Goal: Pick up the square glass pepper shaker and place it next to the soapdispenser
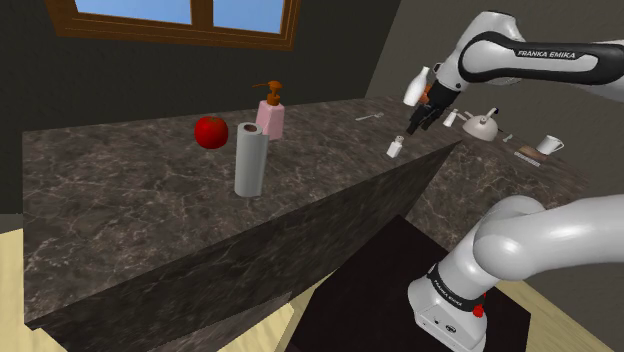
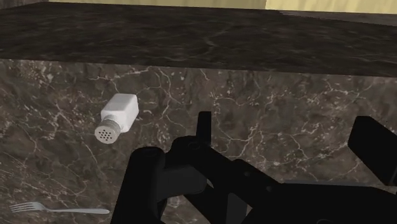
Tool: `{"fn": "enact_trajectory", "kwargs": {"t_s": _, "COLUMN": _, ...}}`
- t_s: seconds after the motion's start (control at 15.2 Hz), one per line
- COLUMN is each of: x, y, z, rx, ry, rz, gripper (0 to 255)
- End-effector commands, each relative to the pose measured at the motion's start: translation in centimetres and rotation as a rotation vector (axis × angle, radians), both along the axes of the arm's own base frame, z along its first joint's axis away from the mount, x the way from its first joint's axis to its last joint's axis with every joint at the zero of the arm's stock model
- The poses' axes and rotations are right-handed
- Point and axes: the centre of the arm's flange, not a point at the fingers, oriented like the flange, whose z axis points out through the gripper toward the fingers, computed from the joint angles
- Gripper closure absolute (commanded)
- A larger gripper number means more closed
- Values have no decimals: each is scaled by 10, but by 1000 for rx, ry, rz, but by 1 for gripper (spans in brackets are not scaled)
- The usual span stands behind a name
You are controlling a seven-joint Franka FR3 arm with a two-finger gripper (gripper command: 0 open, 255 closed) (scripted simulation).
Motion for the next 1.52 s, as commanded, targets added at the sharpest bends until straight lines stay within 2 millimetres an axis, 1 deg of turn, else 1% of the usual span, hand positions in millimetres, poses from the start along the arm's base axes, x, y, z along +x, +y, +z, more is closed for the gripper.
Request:
{"fn": "enact_trajectory", "kwargs": {"t_s": 0.0, "x": 5, "y": -24, "z": -16, "rx": 2, "ry": -16, "rz": 6, "gripper": 0}}
{"fn": "enact_trajectory", "kwargs": {"t_s": 0.59, "x": 26, "y": -121, "z": -84, "rx": 20, "ry": -82, "rz": 29, "gripper": 0}}
{"fn": "enact_trajectory", "kwargs": {"t_s": 1.12, "x": 51, "y": -205, "z": -144, "rx": 36, "ry": -141, "rz": 50, "gripper": 0}}
{"fn": "enact_trajectory", "kwargs": {"t_s": 1.19, "x": 52, "y": -207, "z": -145, "rx": 37, "ry": -142, "rz": 50, "gripper": 0}}
{"fn": "enact_trajectory", "kwargs": {"t_s": 1.45, "x": 57, "y": -207, "z": -165, "rx": 37, "ry": -142, "rz": 50, "gripper": 0}}
